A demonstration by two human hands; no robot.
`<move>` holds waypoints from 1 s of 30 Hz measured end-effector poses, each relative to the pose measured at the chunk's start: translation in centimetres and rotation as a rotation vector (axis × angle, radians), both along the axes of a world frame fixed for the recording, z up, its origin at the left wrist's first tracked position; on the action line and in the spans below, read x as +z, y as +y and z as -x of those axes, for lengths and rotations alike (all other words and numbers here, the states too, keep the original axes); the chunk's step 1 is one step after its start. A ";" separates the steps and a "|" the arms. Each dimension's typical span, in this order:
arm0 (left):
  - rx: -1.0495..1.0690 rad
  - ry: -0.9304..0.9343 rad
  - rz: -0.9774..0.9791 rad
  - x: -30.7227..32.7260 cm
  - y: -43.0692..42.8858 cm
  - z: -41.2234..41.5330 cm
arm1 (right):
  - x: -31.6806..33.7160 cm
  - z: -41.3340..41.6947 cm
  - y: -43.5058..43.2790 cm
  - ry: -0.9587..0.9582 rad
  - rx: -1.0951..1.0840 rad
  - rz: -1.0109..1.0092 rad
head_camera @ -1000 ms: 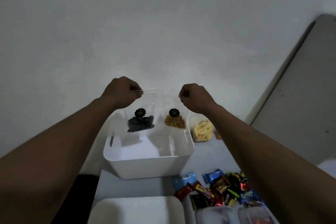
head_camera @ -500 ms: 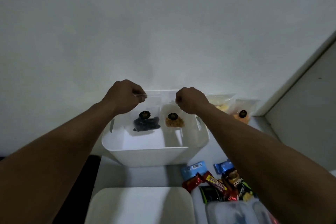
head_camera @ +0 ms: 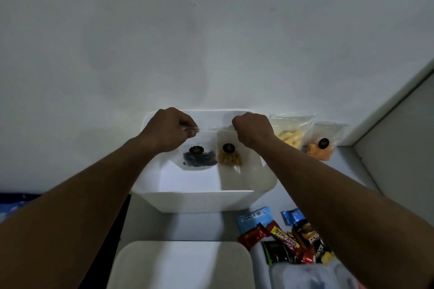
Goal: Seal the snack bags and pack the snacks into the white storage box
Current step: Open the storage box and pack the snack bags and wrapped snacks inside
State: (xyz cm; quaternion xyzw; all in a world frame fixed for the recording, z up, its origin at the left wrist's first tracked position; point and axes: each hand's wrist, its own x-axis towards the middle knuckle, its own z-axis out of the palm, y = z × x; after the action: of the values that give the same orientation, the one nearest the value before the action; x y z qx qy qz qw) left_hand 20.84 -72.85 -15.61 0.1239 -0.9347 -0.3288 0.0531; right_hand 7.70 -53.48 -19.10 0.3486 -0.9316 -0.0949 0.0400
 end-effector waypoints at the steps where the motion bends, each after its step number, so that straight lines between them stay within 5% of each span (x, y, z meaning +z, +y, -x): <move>1: -0.001 0.000 -0.002 -0.1 0.0 0.0 | 0.1 0.0 0.0 0.001 -0.003 -0.005; 9: -0.022 -0.016 -0.013 -1.1 0.1 0.4 | 0.5 0.0 0.1 0.041 0.005 -0.025; 15: -0.052 -0.027 -0.032 -1.4 1.4 1.0 | 1.0 0.7 2.6 0.091 0.004 0.267; 24: -0.121 -0.055 -0.012 -2.4 5.8 3.5 | 0.2 -0.9 7.9 -0.382 -0.137 0.417; 30: -0.099 -0.074 0.017 -4.2 7.7 5.1 | -0.4 -1.5 8.2 -0.456 -0.141 0.558</move>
State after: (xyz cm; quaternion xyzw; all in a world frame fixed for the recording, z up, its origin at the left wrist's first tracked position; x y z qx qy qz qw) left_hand 15.79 -65.13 -19.79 0.0890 -0.9438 -0.3182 0.0031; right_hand 9.24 -45.25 -19.53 0.2713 -0.9284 0.2405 -0.0818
